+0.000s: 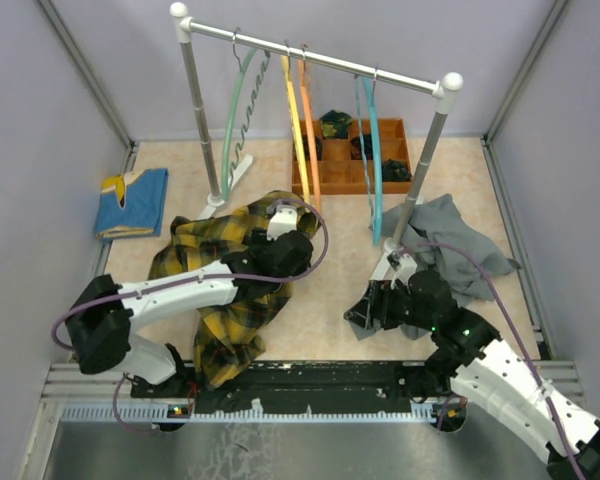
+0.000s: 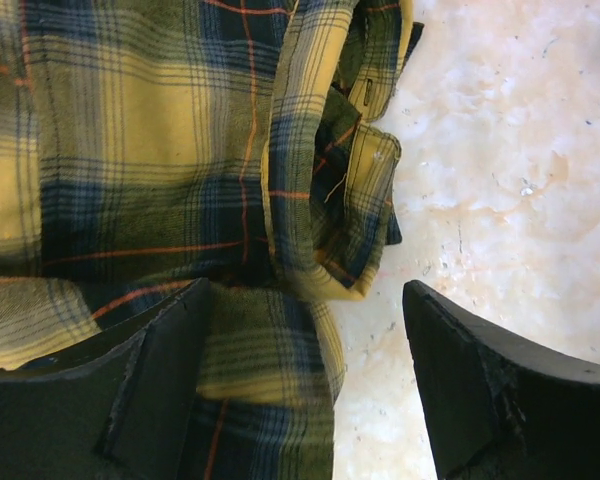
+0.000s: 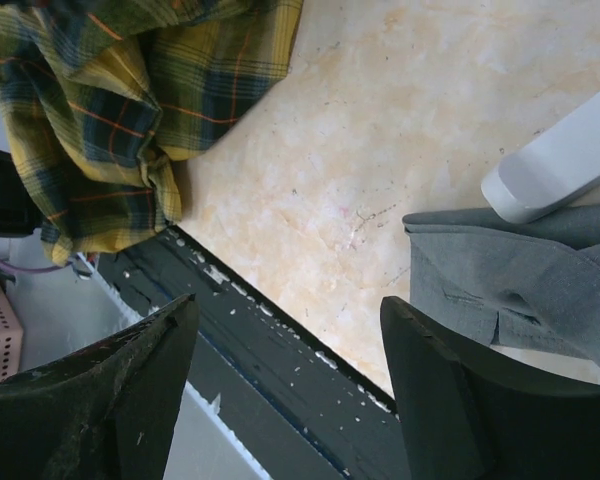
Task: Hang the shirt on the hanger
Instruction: Adjust the shirt at the center of the board.
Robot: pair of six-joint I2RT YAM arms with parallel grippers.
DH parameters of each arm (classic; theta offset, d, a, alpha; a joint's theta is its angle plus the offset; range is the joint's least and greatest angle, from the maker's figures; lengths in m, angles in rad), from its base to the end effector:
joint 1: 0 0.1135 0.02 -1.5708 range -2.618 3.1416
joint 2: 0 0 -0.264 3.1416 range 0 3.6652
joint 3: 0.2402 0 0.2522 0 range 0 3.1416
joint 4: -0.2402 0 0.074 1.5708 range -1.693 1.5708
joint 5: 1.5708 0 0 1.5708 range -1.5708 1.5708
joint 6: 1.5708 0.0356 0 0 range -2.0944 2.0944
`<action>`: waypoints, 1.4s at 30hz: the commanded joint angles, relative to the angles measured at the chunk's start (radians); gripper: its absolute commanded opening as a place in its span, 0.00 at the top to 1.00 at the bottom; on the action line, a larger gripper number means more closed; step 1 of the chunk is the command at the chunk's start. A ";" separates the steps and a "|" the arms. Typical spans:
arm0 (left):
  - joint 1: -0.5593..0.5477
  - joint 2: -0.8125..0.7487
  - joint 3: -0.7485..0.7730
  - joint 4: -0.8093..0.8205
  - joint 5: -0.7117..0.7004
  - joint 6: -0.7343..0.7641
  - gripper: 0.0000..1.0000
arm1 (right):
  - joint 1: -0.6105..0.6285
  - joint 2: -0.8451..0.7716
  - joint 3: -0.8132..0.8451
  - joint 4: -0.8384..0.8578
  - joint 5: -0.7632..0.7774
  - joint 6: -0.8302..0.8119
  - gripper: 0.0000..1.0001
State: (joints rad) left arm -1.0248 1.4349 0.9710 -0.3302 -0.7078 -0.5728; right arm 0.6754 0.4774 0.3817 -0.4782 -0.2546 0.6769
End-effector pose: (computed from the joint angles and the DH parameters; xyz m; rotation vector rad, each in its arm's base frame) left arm 0.1761 -0.2452 0.2470 0.1628 2.1383 -0.0751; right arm 0.0929 0.0859 0.2122 -0.1594 2.3126 1.0185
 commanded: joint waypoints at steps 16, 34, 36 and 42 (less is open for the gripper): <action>0.057 0.359 0.149 -0.064 -0.228 -0.031 0.59 | -0.005 -0.131 0.003 0.116 0.061 0.061 0.27; 0.037 -0.314 -0.006 -0.274 0.214 0.073 1.00 | -0.003 -0.102 -0.153 0.787 0.088 -0.266 0.26; 0.037 -0.364 -0.001 -0.300 0.243 0.083 1.00 | -0.002 -0.078 -0.199 0.941 0.076 -0.314 0.28; 0.037 -0.426 0.051 -0.397 0.260 0.071 1.00 | 0.130 0.175 -0.158 1.116 0.074 -0.465 0.32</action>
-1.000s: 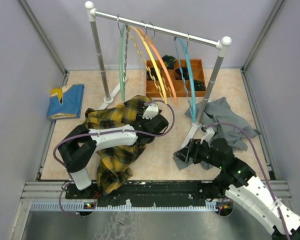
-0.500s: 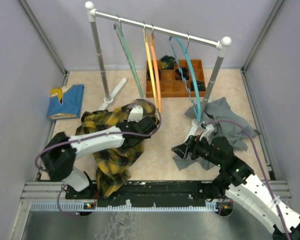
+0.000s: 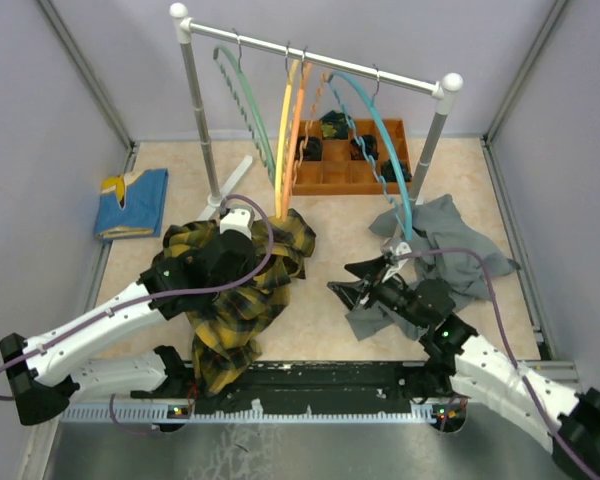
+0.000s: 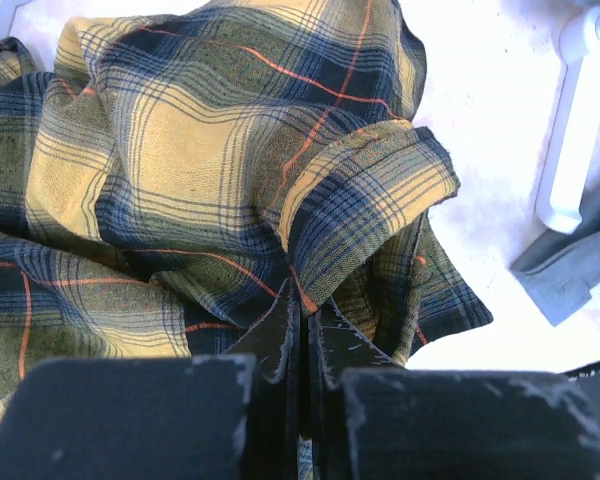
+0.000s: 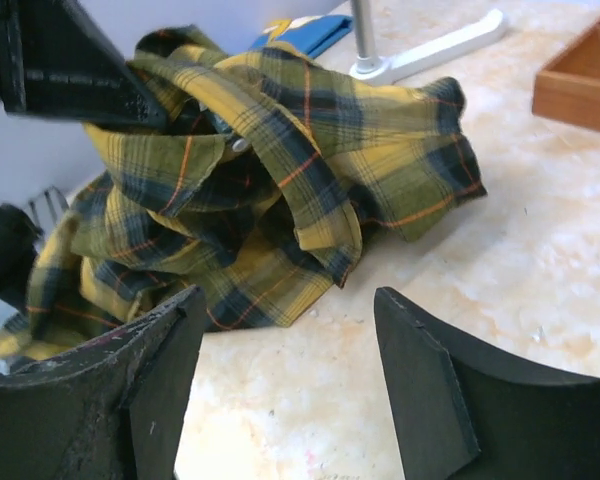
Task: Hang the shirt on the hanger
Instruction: Adjust the shirt at the center of the board.
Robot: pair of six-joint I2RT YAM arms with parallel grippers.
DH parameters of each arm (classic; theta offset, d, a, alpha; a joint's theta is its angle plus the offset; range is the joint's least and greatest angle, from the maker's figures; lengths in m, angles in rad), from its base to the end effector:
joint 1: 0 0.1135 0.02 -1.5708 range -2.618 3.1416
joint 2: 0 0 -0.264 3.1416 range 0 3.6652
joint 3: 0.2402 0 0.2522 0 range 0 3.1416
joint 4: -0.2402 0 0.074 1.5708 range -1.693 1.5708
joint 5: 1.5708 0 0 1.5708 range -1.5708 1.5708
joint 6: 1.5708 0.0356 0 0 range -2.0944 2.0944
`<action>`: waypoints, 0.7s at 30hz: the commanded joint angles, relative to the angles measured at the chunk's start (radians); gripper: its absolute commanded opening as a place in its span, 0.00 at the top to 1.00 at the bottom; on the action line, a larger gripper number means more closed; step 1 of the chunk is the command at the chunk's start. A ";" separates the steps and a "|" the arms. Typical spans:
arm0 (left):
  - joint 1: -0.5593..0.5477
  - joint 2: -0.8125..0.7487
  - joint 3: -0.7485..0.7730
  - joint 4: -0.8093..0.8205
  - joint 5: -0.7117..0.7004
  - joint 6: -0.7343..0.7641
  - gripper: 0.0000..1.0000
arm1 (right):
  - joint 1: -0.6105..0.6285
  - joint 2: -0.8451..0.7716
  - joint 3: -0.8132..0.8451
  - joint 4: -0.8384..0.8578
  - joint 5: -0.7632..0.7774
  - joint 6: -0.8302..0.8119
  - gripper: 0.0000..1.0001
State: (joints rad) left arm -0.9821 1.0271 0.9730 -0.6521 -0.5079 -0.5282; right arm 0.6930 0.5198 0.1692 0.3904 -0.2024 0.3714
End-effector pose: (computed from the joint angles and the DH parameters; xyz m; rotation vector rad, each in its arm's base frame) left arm 0.1317 -0.1661 0.3179 0.2352 2.1743 -0.2763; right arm 0.1111 0.1015 0.2212 -0.4256 1.5616 0.9908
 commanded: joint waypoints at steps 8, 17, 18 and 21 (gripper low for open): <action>-0.004 -0.014 0.099 -0.115 0.067 0.010 1.00 | 0.378 0.488 0.073 0.611 0.425 -0.337 0.38; -0.004 -0.028 0.119 -0.117 0.088 0.009 1.00 | 0.395 0.771 0.159 0.877 0.518 -0.353 0.39; -0.004 -0.029 0.122 -0.117 0.091 0.008 1.00 | 0.397 0.800 0.171 0.900 0.521 -0.350 0.39; -0.004 -0.033 0.134 -0.149 0.098 0.004 1.00 | 0.398 0.870 0.214 0.920 0.519 -0.341 0.39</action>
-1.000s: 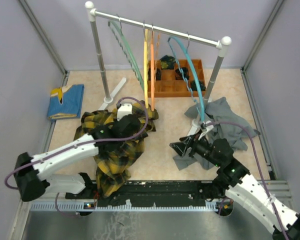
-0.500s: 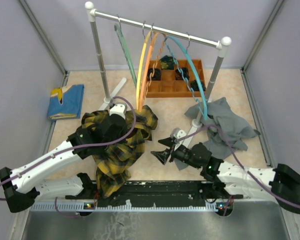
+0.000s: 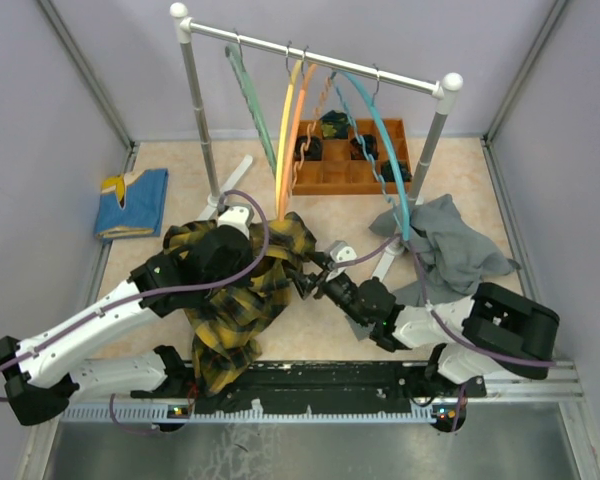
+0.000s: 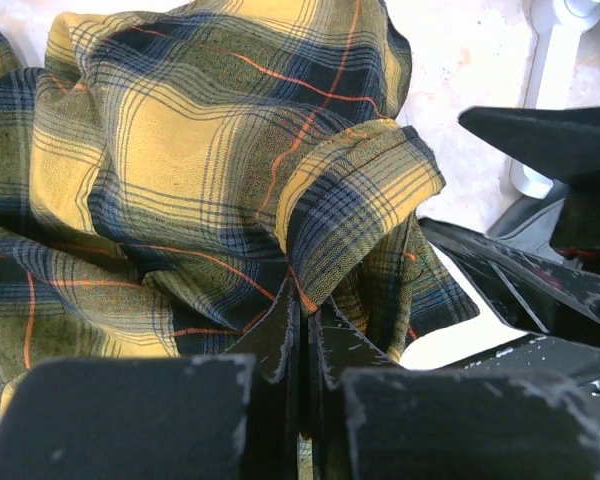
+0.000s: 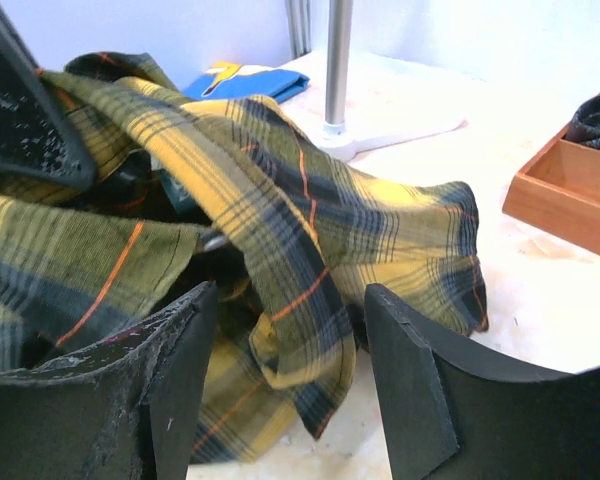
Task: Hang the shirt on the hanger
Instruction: Adjust the shirt at the center of the board.
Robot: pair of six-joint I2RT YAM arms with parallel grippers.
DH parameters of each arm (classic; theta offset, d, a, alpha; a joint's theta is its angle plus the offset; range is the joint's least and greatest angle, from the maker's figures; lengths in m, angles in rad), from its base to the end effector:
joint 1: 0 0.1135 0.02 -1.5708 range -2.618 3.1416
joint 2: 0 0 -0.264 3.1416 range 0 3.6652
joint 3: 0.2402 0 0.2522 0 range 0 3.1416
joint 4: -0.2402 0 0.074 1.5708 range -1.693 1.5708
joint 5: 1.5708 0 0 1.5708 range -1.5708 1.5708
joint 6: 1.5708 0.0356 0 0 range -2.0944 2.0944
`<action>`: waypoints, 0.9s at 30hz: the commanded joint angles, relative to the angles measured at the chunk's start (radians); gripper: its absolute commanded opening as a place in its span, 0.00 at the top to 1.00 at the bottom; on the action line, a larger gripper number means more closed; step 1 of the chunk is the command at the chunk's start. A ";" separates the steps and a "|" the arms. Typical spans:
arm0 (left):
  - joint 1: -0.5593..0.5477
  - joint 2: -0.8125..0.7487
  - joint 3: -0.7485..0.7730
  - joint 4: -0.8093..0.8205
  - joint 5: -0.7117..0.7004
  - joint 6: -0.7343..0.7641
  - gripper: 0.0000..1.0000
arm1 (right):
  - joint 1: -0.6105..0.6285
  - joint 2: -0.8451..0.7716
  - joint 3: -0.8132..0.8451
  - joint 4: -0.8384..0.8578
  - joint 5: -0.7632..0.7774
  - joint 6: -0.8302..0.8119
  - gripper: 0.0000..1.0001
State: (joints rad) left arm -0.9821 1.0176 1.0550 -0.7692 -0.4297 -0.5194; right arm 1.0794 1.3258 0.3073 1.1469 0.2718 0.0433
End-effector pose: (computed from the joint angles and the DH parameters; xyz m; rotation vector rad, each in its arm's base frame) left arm 0.1250 -0.1606 0.3362 0.3005 2.2230 -0.3230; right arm 0.1231 0.2097 0.2064 -0.5293 1.3904 0.7199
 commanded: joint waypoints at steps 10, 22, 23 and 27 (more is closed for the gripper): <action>-0.004 -0.096 0.112 -0.086 0.048 -0.008 1.00 | 0.027 0.180 0.084 0.239 0.160 -0.045 0.56; -0.004 -0.185 0.184 -0.120 0.285 0.160 1.00 | 0.126 -0.425 0.128 -0.454 0.160 -0.071 1.00; -0.004 -0.194 0.192 -0.127 0.304 0.173 1.00 | 0.143 -0.487 0.145 -0.544 0.158 -0.063 1.00; -0.004 -0.245 0.198 -0.114 0.330 0.227 1.00 | 0.254 -0.662 0.208 -0.858 0.191 -0.070 1.00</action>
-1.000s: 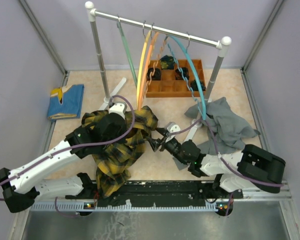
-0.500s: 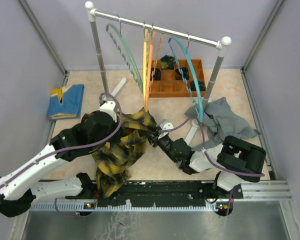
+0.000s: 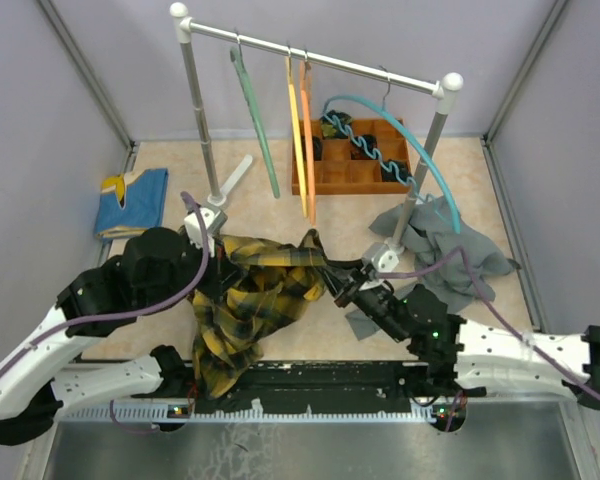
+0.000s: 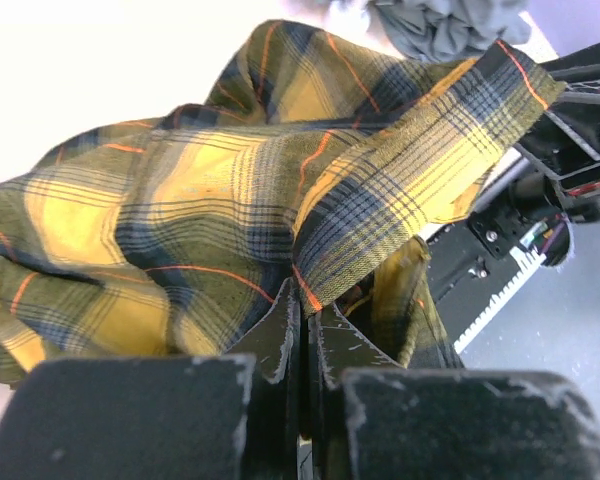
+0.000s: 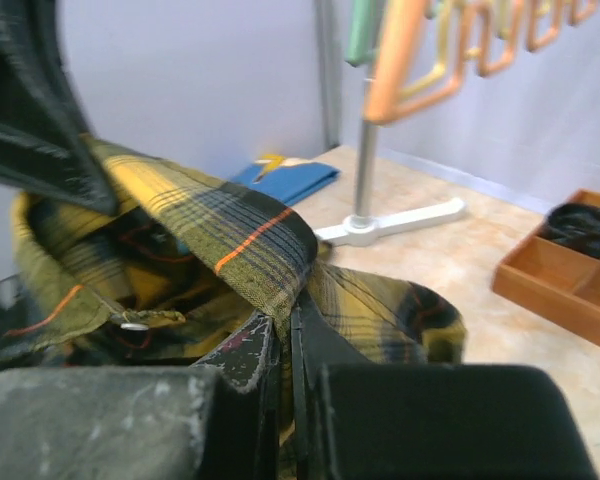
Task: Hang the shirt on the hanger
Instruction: Adjust the shirt at the center of the board.
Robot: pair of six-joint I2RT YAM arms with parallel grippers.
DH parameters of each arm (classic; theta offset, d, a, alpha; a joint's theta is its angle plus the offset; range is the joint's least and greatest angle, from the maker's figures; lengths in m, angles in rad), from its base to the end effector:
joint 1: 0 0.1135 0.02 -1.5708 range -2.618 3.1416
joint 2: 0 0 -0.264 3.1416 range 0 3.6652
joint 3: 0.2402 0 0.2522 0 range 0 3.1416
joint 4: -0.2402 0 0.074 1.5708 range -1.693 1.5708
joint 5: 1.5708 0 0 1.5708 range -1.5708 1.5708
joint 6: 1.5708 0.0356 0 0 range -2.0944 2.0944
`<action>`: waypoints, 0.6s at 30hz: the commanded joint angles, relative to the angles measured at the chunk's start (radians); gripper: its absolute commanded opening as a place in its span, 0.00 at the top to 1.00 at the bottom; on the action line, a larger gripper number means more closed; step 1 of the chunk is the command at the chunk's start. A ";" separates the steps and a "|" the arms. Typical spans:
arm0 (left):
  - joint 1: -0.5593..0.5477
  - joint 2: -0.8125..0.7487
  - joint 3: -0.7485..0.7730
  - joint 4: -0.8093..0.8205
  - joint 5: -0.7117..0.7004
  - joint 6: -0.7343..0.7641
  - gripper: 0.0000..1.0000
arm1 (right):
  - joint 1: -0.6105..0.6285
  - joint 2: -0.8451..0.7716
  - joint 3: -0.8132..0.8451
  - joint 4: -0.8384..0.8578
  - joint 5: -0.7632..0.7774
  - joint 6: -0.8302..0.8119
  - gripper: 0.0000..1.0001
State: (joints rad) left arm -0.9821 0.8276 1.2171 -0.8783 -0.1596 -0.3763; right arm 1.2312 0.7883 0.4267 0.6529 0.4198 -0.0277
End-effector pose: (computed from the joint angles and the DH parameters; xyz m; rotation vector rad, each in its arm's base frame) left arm 0.0833 -0.1146 0.4052 0.5352 2.0539 -0.6682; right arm 0.0757 0.1708 0.3008 -0.4616 1.2622 0.7560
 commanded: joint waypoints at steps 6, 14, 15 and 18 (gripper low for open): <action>-0.004 -0.043 0.125 0.052 0.064 0.162 1.00 | 0.256 -0.139 0.362 -0.614 0.143 -0.046 1.00; -0.004 0.134 0.487 0.096 -0.024 0.296 1.00 | 0.257 0.085 0.900 -0.785 0.161 -0.158 1.00; -0.004 0.162 0.542 0.121 -0.053 0.319 1.00 | 0.256 0.119 0.979 -0.815 0.185 -0.174 1.00; -0.004 0.234 0.689 0.175 -0.141 0.393 1.00 | 0.257 0.231 1.213 -0.867 0.243 -0.268 1.00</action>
State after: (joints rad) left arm -0.9871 0.9974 1.7561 -0.8051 -0.1577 -0.1104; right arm 1.4796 0.9321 1.3739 -0.1558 0.5652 -0.1501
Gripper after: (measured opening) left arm 0.016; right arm 0.015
